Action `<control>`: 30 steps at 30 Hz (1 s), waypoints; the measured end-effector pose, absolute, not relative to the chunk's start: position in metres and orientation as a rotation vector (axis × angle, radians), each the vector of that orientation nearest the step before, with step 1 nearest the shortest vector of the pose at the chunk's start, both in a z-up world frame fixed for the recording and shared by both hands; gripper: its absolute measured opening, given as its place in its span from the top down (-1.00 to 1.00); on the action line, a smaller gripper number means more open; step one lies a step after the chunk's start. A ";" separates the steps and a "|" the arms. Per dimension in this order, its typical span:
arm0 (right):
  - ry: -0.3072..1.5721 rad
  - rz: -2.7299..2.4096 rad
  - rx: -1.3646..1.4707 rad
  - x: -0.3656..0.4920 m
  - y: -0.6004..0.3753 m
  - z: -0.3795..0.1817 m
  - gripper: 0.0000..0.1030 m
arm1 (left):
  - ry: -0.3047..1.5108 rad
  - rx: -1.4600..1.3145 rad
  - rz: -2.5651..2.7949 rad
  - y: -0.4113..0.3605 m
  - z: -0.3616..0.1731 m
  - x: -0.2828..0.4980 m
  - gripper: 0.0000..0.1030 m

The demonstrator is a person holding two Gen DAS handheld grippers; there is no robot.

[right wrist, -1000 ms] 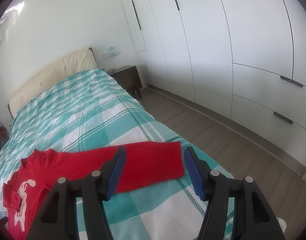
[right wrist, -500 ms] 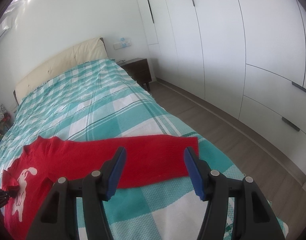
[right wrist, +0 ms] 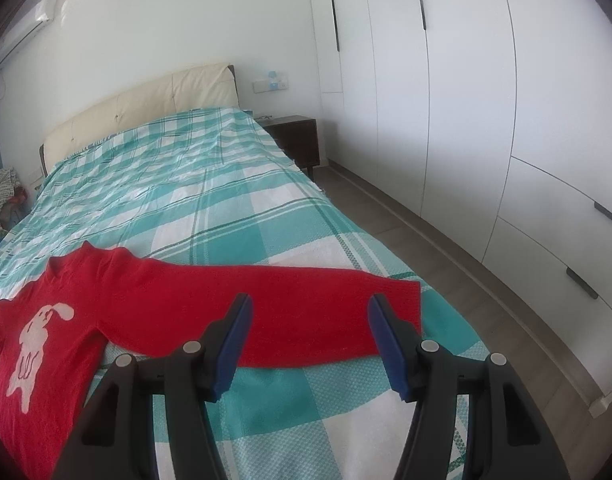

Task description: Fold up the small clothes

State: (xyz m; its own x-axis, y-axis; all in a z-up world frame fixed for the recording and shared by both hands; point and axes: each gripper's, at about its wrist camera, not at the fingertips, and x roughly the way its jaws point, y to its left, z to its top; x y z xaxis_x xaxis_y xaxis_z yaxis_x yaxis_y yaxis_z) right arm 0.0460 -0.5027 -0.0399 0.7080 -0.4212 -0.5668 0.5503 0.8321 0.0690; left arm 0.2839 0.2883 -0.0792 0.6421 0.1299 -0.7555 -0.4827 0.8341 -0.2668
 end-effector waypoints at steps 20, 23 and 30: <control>0.579 -0.542 0.169 0.053 -0.491 -0.041 -0.16 | 0.856 -0.568 0.478 0.323 -0.139 0.256 0.87; 0.583 -0.560 0.188 0.051 -0.496 -0.042 -0.17 | 0.846 -0.588 0.450 0.324 -0.135 0.253 0.67; 0.558 -0.611 0.200 0.043 -0.504 -0.038 -0.52 | 0.719 -0.503 0.461 0.303 -0.095 0.232 -0.41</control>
